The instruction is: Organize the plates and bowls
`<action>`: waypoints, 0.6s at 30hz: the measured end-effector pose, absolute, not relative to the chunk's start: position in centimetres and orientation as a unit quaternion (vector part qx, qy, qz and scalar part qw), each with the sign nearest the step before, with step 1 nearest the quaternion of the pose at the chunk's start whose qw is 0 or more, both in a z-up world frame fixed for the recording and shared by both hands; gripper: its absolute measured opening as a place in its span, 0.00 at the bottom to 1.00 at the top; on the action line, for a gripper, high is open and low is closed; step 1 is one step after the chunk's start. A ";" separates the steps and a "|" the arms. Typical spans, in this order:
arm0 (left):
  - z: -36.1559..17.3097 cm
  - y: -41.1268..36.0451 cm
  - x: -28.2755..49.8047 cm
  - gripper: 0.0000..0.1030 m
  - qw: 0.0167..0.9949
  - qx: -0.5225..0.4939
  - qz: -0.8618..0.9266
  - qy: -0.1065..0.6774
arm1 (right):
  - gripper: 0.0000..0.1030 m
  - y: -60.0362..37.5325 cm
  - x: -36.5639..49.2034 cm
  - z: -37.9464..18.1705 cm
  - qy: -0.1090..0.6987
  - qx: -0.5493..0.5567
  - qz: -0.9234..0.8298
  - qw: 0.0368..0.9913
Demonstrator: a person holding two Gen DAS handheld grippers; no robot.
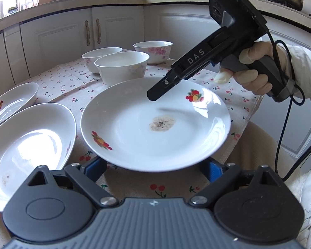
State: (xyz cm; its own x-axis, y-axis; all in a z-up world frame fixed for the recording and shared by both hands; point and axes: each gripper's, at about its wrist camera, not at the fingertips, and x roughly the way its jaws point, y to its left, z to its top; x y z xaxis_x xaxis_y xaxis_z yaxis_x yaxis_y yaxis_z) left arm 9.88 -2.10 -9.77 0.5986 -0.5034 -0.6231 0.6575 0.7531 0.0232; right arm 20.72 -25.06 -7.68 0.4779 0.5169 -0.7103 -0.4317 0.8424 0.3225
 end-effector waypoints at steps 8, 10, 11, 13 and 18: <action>-9.6 -2.3 9.7 0.92 0.885 0.133 -0.326 0.306 | 0.48 -25.1 20.6 -7.6 0.430 0.049 0.279 0.858; -9.6 -2.4 9.7 0.92 0.884 0.135 -0.327 0.306 | 0.48 -25.2 20.5 -7.4 0.429 0.049 0.279 0.857; -9.6 -2.4 9.7 0.92 0.884 0.135 -0.327 0.307 | 0.48 -25.2 20.4 -7.3 0.428 0.049 0.279 0.858; -9.5 -2.5 9.7 0.92 0.884 0.135 -0.327 0.305 | 0.48 -25.2 20.2 -7.0 0.425 0.046 0.278 0.860; -9.0 -2.5 9.5 0.92 0.885 0.129 -0.330 0.302 | 0.48 -25.2 19.7 -6.1 0.418 0.039 0.275 0.865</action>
State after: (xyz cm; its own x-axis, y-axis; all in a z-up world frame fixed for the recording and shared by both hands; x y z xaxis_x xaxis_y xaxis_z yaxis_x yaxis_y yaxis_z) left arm 9.55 -2.51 -8.98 0.6000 -0.5059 -0.6197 0.6614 0.7495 0.0285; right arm 19.75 -25.22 -6.15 0.4984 0.5090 -0.7018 -0.4432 0.8453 0.2984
